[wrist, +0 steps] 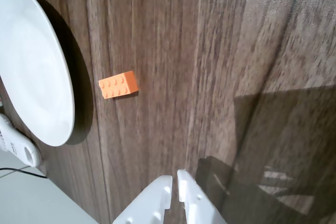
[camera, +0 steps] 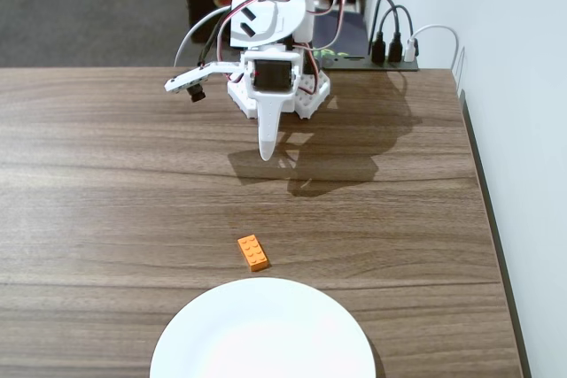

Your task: Grasp a lego block and put it on the plate.

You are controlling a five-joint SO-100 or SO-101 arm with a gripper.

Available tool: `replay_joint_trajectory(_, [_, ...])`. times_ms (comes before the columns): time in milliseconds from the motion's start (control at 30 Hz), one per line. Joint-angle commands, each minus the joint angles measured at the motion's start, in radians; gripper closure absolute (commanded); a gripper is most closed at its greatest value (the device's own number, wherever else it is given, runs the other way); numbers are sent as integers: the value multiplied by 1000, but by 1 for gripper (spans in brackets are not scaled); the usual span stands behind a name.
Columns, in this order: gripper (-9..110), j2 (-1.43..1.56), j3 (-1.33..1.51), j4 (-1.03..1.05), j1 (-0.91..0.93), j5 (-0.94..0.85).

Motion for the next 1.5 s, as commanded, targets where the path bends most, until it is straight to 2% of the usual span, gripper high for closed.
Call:
replay_joint_trajectory(0, [101,-2,-3,3,-3,-3])
replay_joint_trajectory(1067, [101,-12,-5,-2,2,0])
replay_joint_trajectory(1467, [101,-426,-244,-163,37,31])
